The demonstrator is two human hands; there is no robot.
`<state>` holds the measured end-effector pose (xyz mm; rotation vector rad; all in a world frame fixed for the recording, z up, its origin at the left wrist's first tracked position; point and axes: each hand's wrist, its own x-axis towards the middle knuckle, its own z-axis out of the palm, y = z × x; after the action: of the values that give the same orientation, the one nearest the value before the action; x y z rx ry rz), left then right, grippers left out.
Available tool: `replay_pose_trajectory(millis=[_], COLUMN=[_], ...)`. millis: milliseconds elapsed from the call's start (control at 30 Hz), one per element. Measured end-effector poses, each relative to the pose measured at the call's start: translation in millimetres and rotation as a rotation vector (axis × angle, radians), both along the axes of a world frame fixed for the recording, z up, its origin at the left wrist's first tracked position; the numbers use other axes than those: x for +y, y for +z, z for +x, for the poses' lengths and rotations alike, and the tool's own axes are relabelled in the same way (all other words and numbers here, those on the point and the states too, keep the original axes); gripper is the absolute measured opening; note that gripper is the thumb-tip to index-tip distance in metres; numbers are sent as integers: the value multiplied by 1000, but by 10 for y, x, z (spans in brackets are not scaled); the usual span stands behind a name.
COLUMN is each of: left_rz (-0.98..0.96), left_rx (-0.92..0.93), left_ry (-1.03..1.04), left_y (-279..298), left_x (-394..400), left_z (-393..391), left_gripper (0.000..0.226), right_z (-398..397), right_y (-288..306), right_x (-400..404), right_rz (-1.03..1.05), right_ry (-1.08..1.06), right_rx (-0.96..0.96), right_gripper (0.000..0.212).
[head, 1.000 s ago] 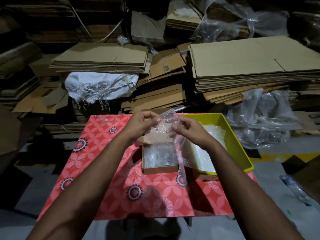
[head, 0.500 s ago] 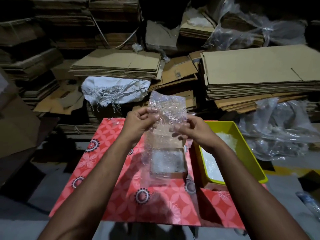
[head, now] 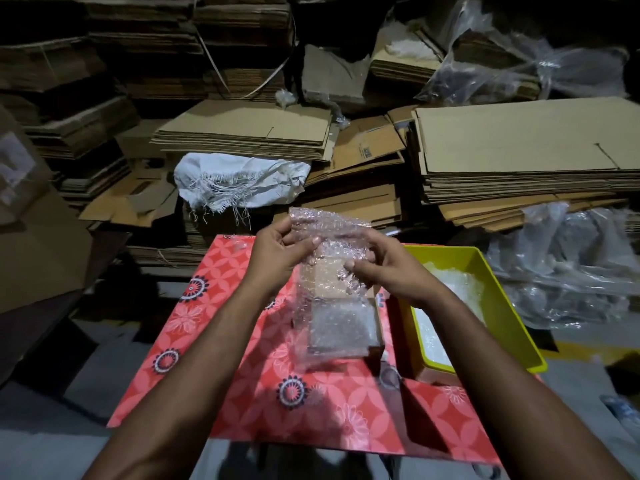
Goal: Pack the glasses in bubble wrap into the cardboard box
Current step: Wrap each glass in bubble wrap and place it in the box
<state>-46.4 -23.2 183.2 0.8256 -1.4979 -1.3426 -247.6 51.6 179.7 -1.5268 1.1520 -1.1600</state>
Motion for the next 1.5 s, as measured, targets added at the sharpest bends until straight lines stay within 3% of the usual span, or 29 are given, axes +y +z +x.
replay_pose_trajectory(millis=[67,233,367,533,600,667,800,867,933,1000,1067,1133,1200,1267,1333,1400,1500], left_rz=[-6,-78,-230,-429,-545,-647,-795,-807,-757,-689,-506,-176,122,266,296,252,223], left_rx=[6,-67,-165,-215,-180,-192,-211,-207,-177,-146,-75,8,-33,-103,-78,-98,-122], left_ry=[6,-132,-66,-27,-22,13,148,152,140,130,89,-2,-61,-107,-153,-164,-86], left_y=[-15,-59,-24,-12,-45,-65,-81,-71,-39,6,48,67,8,-91,-184,-237,-287], left_x=[-13,39,17,17,-41,-101,-153,-162,-167,-148,-155,-154,-156,-123,-96,-71,-64], left_z=[30,78,66,82,101,96,70,70,82,79,67,57,56,50,21,-31,-126], left_gripper=[25,24,55,41,30,21,25,28,34,38,36,37,24,42,60,54,49], right_z=[7,-48,-106,-123,-130,-161,-170,-168,-144,-86,-91,-126,-147,-162,-181,-213,-215], right_y=[0,-15,-91,-110,-70,-63,-107,-136,-122,-80,-87,-85,-47,-1,13,-18,-97], right_x=[-34,-120,-124,-63,-9,4,-91,-88,-54,-8,-33,-73,-80,-65,-83,-101,-133], right_rz=[-68,-103,-74,-130,12,136,243,240,166,28,-33,-68,-80,-37,-12,13,-4], right_ry=[-72,-157,-143,-30,38,82,18,-26,-85,-80,-110,-124,-132,-150,-175,-187,-164], right_rx=[-61,-175,-238,-214,-424,-546,-365,-124,119,235,254,240,198,122,82,49,-36], right_gripper=[21,40,53,50,38,63,105,106,100,87,81,77,78,78,76,67,31])
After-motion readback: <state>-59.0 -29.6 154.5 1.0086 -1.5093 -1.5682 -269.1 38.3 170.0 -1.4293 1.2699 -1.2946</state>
